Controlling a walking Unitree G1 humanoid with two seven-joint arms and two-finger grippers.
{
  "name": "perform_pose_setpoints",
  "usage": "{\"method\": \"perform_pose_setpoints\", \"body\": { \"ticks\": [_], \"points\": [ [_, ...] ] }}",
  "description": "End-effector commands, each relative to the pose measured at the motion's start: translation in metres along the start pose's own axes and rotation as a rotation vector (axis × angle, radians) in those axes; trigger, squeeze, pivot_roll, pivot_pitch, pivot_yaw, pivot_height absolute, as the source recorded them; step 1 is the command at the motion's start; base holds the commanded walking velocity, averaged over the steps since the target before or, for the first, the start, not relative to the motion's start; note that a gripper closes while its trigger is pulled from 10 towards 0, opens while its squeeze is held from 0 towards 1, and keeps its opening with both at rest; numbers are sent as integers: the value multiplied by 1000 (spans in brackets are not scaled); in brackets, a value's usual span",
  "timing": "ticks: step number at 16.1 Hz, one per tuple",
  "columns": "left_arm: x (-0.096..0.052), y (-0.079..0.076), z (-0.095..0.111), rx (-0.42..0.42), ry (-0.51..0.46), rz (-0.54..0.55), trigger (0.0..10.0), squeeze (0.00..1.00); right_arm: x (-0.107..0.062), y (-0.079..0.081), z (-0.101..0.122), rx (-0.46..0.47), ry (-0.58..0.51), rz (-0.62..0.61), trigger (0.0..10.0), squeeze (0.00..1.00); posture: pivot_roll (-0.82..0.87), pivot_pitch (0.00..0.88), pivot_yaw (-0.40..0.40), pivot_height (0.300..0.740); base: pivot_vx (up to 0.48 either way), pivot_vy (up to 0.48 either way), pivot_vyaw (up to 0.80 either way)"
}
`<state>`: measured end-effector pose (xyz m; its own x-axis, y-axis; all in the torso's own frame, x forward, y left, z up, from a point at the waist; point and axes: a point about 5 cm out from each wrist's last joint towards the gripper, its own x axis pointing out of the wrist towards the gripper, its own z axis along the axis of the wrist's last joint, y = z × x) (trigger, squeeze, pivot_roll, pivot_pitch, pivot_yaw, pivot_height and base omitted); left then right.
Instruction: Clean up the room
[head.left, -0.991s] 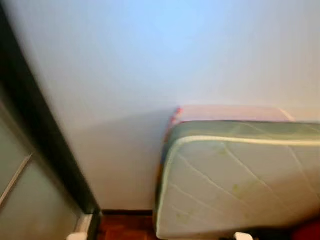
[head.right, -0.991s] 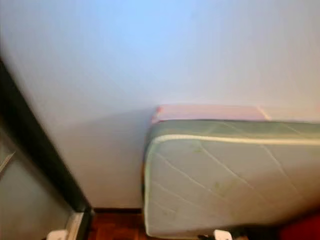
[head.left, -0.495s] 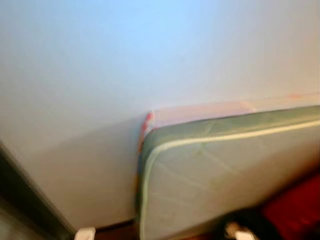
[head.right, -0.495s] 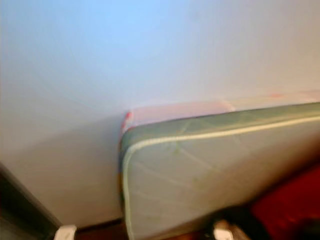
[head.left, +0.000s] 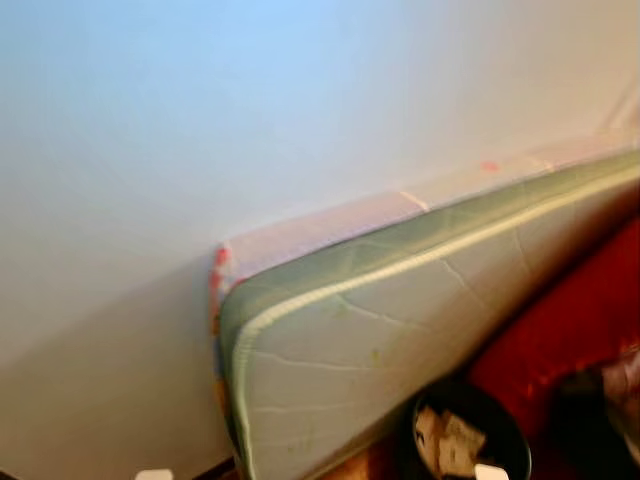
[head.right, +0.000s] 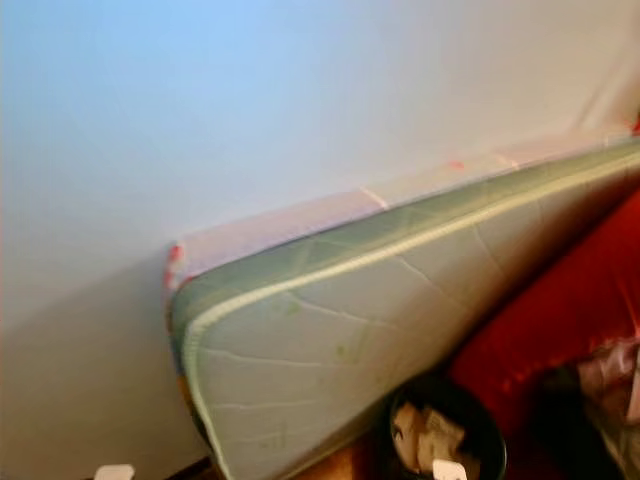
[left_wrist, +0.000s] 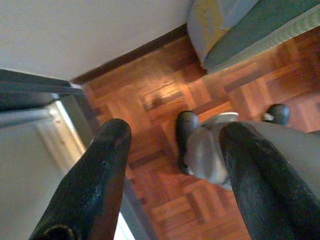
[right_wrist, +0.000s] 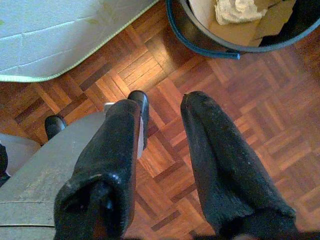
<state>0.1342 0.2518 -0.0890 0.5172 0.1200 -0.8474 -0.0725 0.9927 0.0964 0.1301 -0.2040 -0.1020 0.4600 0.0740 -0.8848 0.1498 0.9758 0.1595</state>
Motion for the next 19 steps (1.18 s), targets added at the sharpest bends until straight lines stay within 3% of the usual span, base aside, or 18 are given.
{"method": "perform_pose_setpoints", "body": {
  "ticks": [1, 6, 10, 12, 19],
  "points": [
    [1, -10, -5, 11, 21, -31, 10000, 0, -2, -7, 4, 4, -18, -20, 10000, 0, 150, 0, -75, 740, 0, -480, 0],
    [2, -26, -9, 7, 33, -51, 10000, 0, -3, -12, -1, -51, 20, -24, 10000, 0, 146, 0, -92, 740, 0, -480, -239],
    [3, -32, -5, -1, 26, -50, 10000, 0, -3, -11, 0, -20, 11, -31, 10000, 0, 140, 0, -84, 740, 0, -480, -694],
    [4, -31, -3, -4, 24, -45, 10000, 0, -3, -11, 2, -24, 10, -32, 10000, 0, 143, 0, -80, 740, 0, -480, -694],
    [2, -17, -2, -11, 13, -32, 10000, 0, -1, -10, 7, 34, -19, -48, 10000, 0, 135, 0, -72, 740, 0, -480, 0]
  ]
}}
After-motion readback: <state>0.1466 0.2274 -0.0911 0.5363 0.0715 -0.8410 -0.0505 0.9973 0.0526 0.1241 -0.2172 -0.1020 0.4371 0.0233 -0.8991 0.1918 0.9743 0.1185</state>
